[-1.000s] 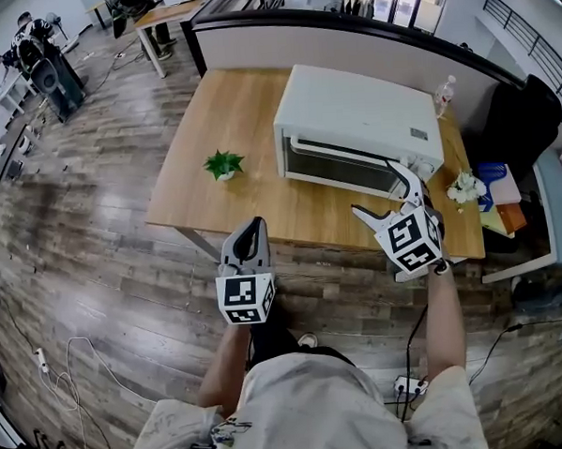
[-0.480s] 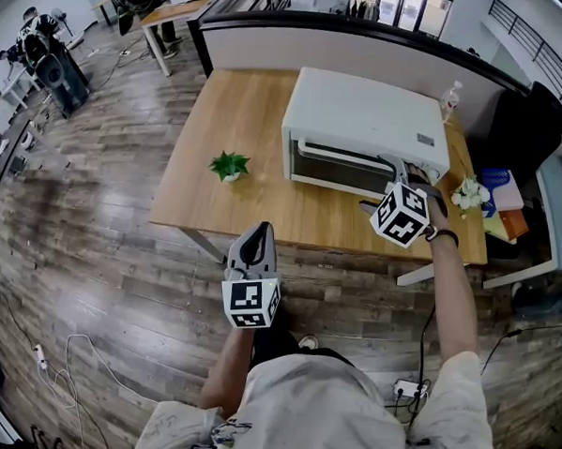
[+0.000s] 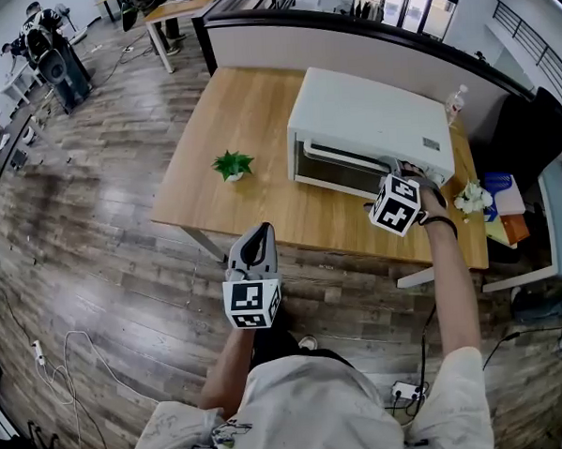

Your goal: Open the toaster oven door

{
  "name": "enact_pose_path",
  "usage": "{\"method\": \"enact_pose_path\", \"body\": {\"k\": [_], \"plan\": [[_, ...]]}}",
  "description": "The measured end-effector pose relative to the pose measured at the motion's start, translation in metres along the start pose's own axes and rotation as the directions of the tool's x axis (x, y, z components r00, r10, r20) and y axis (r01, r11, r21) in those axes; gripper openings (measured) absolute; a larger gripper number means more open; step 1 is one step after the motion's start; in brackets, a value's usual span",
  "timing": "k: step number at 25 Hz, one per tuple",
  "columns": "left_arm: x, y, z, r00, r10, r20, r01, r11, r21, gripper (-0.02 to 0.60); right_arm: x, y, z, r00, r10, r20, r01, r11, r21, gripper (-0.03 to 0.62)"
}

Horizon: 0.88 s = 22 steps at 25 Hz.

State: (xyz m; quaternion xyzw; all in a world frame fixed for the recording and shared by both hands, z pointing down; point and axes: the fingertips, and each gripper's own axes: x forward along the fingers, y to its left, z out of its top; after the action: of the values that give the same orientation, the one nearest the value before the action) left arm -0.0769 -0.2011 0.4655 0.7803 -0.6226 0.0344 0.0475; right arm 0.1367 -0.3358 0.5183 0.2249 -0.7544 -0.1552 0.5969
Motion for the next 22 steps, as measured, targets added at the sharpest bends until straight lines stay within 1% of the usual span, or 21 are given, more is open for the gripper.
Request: {"method": "enact_pose_path", "body": {"k": [3, 6, 7, 13, 22], "plan": [[0.0, 0.0, -0.001, 1.0, -0.001, 0.001, 0.001, 1.0, -0.001, 0.015, 0.006, 0.0, -0.003, 0.998, 0.029, -0.048, -0.03, 0.999, -0.013, 0.477], [-0.002, -0.001, -0.002, 1.0, -0.002, -0.004, 0.002, 1.0, -0.001, 0.015, 0.015, 0.0, -0.011, 0.994, 0.016, -0.108, -0.023, 0.998, -0.064, 0.477], [-0.002, 0.0, -0.004, 1.0, 0.0, -0.007, 0.0, 1.0, -0.003, 0.014, 0.017, -0.001, -0.012, 0.994, 0.012, -0.111, -0.02, 0.997, -0.069, 0.466], [-0.005, 0.006, -0.012, 1.0, 0.015, -0.027, -0.015, 1.0, -0.015, 0.015, 0.016, -0.002, -0.011, 0.995, 0.005, -0.096, -0.011, 0.998, -0.064, 0.46], [-0.002, 0.004, -0.005, 1.0, 0.007, -0.015, -0.007, 1.0, -0.004, 0.015, 0.015, -0.001, -0.01, 0.996, -0.016, -0.093, 0.01, 0.998, -0.068, 0.457]]}}
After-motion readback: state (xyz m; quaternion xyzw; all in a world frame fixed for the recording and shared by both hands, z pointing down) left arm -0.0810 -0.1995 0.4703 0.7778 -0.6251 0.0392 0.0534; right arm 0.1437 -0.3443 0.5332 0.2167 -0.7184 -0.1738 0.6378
